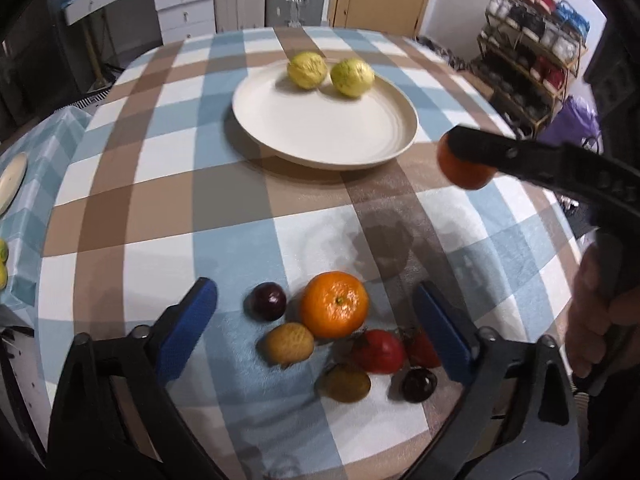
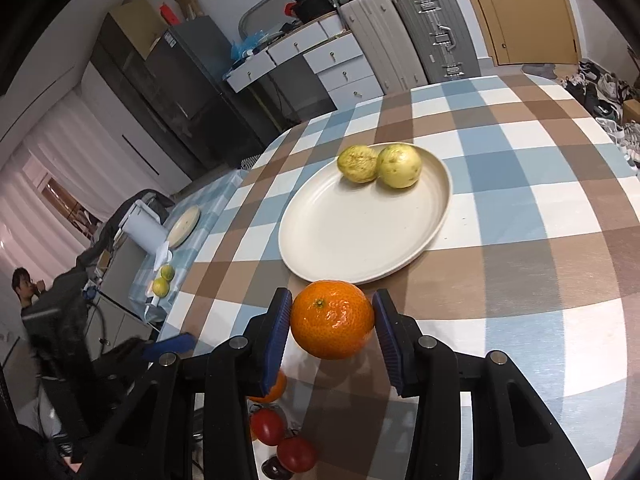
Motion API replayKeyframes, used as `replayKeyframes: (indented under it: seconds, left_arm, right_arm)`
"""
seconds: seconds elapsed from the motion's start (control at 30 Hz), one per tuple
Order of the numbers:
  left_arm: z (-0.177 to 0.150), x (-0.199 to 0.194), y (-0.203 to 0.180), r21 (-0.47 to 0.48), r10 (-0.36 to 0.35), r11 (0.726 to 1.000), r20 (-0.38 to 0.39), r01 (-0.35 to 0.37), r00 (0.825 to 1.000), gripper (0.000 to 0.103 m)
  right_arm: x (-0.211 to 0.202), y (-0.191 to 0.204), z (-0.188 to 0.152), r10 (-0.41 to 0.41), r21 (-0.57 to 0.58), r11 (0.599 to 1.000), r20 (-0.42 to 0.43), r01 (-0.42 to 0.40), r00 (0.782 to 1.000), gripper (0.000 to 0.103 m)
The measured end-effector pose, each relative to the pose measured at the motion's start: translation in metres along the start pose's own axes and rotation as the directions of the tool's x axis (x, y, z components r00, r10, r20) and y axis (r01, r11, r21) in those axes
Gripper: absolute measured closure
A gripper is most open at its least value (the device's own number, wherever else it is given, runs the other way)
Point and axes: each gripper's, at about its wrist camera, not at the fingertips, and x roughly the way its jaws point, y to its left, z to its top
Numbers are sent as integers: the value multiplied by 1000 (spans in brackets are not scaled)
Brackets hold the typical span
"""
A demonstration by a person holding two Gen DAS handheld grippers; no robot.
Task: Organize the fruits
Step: 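Grasp an orange with the right gripper while the left gripper grasps another orange, then lift both oranges and carry them toward the white plate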
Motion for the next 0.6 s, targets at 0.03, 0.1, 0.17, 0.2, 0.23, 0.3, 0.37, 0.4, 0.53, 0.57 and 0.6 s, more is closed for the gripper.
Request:
replayKeyframes:
  seconds: [0.03, 0.1, 0.17, 0.2, 0.23, 0.3, 0.37, 0.4, 0.53, 0.57, 0.6]
  left_arm:
    - [2, 4, -2, 12, 1, 1000, -4, -1, 1000, 10]
    - [5, 9, -8, 46, 12, 999, -7, -12, 1000, 16]
    - [7, 12, -13, 67, 5, 998, -12, -5, 1000, 20]
    - [7, 14, -16, 76, -1, 997, -16, 3, 1000, 25]
    - [7, 16, -18, 88, -8, 996, -22, 10, 1000, 27]
    - [5, 18, -22, 108, -14, 994, -33, 18, 999, 35]
    - [3, 19, -24, 118, -20, 993, -41, 24, 999, 39]
    - [2, 19, -25, 122, -25, 992, -44, 31, 999, 41]
    - [1, 21, -24, 130, -22, 991, -55, 29, 998, 51]
    - [1, 23, -24, 130, -17, 991, -61, 24, 998, 55]
    - [1, 24, -23, 132, -4, 991, -63, 12, 998, 60]
  right_arm:
    - [-1, -1, 0, 0, 2, 1000, 1, 0, 1000, 61]
    - [-3, -3, 1, -3, 2, 1000, 6, 3, 1000, 61]
    - [-4, -5, 2, -4, 4, 1000, 11, 4, 1000, 61]
    - [-5, -5, 3, -3, 6, 1000, 13, 3, 1000, 61]
    - [-5, -6, 3, -1, 9, 1000, 13, 1, 1000, 61]
    - [-5, -5, 4, 2, 11, 1000, 15, -2, 1000, 61]
    - [-5, -6, 5, 1, 9, 1000, 15, -1, 1000, 61]
    - [-4, -5, 5, 1, 7, 1000, 14, -1, 1000, 61]
    - [-2, -4, 5, -5, 4, 1000, 8, 5, 1000, 61]
    - [-2, -4, 4, -5, 4, 1000, 9, 5, 1000, 61]
    - [-2, -5, 5, -6, 6, 1000, 9, 6, 1000, 61]
